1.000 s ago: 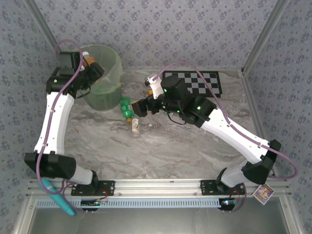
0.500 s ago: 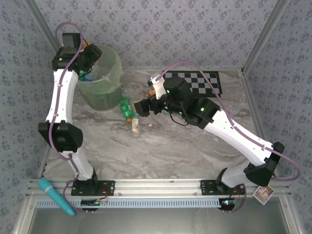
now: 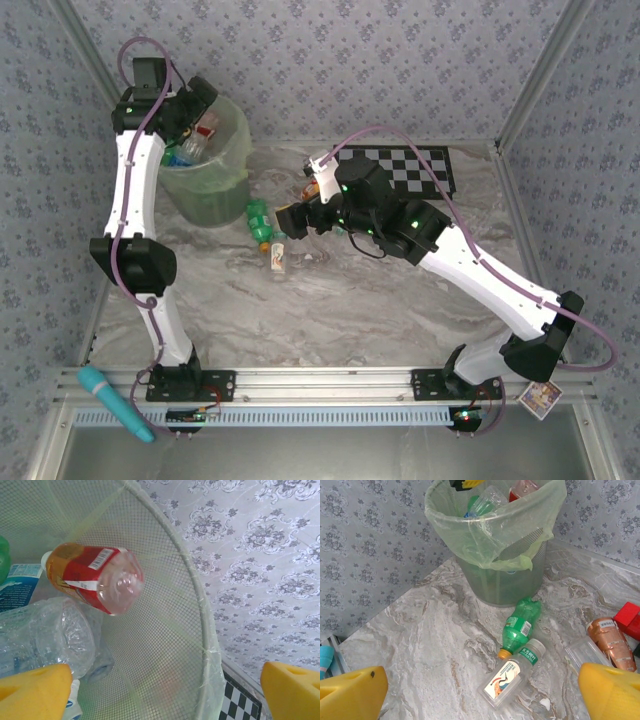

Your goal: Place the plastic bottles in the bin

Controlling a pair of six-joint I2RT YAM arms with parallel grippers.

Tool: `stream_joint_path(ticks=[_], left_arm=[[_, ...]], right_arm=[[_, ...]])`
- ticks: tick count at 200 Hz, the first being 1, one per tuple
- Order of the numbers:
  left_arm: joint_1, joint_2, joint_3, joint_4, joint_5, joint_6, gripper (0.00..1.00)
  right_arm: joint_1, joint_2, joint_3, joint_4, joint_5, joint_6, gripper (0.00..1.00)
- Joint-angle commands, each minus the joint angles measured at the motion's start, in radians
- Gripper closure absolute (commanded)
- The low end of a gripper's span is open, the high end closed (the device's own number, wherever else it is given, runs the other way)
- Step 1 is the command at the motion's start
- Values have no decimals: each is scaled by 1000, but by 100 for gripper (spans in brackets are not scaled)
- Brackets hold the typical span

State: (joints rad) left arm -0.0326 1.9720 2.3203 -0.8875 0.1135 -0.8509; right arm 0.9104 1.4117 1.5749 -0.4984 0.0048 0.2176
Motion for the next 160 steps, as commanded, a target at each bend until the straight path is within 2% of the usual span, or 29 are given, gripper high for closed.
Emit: stream_joint_path(ticks=[1,116,160], left_arm=[[5,-69,11,-30,15,26,3],[-30,-431,-485,131,44,140,0],[-40,-562,-658,175,93,197,1]], right_arm=[[3,4,25,-8,-5,-19,0],[2,117,92,23,-37,16,0],[9,179,150,23,-48,32,0]])
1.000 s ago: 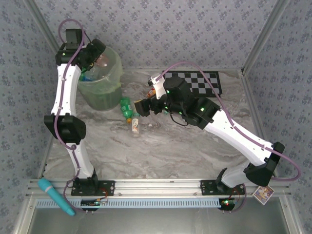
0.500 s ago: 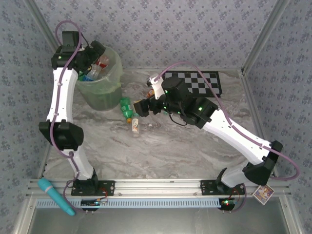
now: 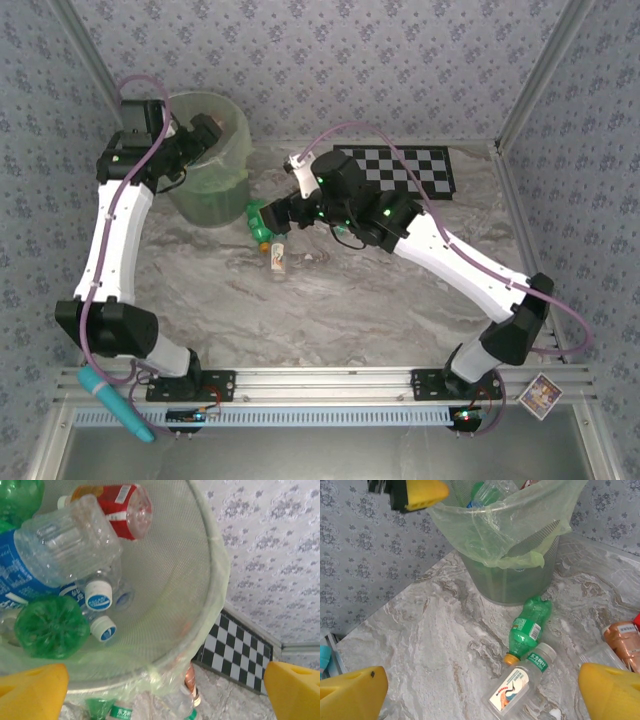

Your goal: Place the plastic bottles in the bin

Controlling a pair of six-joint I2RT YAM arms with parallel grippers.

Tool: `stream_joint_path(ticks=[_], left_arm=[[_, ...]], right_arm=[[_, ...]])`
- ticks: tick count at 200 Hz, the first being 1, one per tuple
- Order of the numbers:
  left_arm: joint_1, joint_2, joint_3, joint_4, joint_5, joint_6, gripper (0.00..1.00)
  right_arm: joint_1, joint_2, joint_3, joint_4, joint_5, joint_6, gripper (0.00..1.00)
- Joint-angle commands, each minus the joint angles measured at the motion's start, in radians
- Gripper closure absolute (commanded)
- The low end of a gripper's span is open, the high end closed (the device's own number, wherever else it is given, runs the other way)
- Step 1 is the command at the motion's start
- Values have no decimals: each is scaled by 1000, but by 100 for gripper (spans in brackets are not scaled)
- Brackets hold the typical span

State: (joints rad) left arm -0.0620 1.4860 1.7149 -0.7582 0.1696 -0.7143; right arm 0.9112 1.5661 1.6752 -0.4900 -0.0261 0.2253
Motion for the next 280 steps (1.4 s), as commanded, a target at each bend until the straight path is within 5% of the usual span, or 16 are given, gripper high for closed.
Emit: stream_joint_path(ticks=[1,81,144,280], left_arm=[[-12,-78,-54,46,37,62,1],[-163,-263,-271,-16,-54,171,8],[-303,-305,-455,-20,-134,107,13],[-539,90,-480,-20,-205,7,15]], right_arm=[[10,26,50,14,-17,24,0],[21,35,67,-4,33,45,0],[15,-71,-42,-15,136,68,0],[-17,-230,-210,11,245,135,0]])
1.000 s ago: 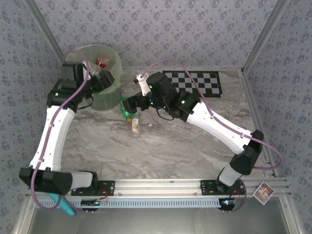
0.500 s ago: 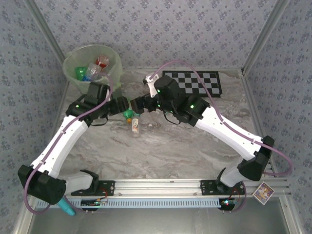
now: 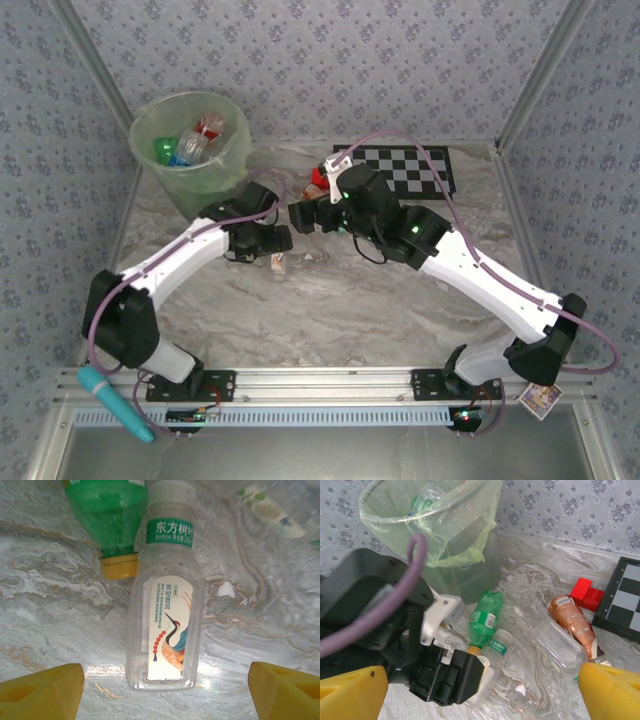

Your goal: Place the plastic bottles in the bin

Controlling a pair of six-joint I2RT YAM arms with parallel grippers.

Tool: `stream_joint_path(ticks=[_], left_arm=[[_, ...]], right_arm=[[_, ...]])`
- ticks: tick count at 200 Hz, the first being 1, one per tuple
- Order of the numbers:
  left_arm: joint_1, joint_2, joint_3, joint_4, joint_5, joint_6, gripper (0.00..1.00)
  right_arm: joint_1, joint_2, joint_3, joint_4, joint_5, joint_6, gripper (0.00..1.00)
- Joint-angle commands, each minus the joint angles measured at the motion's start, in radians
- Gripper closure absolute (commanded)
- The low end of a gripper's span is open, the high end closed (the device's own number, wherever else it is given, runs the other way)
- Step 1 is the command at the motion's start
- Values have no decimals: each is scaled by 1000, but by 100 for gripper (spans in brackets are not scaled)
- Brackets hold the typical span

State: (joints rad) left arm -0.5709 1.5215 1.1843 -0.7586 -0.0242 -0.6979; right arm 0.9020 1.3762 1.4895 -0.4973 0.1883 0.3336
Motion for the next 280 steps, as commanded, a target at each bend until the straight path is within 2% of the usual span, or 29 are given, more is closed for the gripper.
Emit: stream_joint_path(ticks=[1,45,96,166,189,197,209,236,280], left_arm=[[-32,58,52,-20,-11,-9,15],[-64,206,111,-53,-32,-1,15],[-64,280,125,-58,-40,8,15],[-66,311,115,-38,-44,20,21],[-66,320,114,-31,-35,21,24],[-66,319,111,-29,-33,22,29],[-66,312,107,-27,-31,21,34],[-66,287,102,-30,-29,22,38],[-70,199,107,-55,-29,20,40]], right_arm=[[-8,-40,-26,18,31,27,0],[-17,-67,-43,16,42,28,0],[-26,-84,-55,14,49,32,0],[-27,-69,-52,32,37,33,0],[-28,-65,-51,32,33,35,0],[-27,-65,-52,32,32,37,0],[-28,-65,-53,31,33,38,0],[-27,-65,-53,31,34,40,0],[-28,-65,-53,38,33,40,1]])
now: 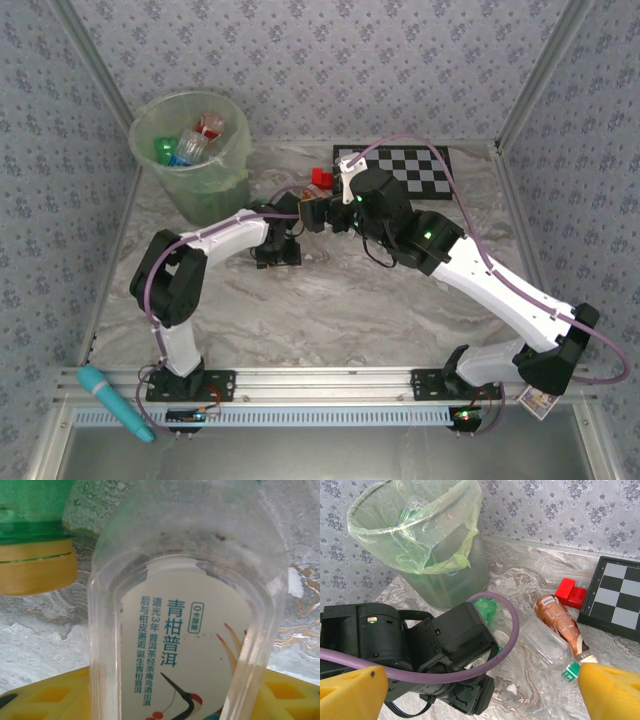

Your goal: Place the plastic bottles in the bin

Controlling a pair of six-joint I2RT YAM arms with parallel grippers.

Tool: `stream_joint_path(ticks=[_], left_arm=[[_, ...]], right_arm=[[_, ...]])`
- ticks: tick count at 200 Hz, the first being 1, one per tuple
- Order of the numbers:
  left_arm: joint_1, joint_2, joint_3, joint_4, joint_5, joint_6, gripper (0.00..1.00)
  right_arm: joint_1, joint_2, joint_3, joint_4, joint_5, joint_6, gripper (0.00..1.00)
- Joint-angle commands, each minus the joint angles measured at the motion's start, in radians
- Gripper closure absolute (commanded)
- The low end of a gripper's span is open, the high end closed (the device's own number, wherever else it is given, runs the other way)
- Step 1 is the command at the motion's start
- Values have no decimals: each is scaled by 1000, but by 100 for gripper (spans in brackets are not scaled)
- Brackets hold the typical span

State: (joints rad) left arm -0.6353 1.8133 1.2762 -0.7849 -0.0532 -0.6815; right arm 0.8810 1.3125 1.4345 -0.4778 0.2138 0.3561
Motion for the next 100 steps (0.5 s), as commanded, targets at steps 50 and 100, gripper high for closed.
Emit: stream_joint_path(ticks=[50,100], left_arm=[[-24,-227,64,-81,-12,1,40],[-20,-363,193,-157,-81,11,41]], right_arm=[[-7,-13,-18,48,28,17,0],[-5,-14,-17,81,20,11,0]])
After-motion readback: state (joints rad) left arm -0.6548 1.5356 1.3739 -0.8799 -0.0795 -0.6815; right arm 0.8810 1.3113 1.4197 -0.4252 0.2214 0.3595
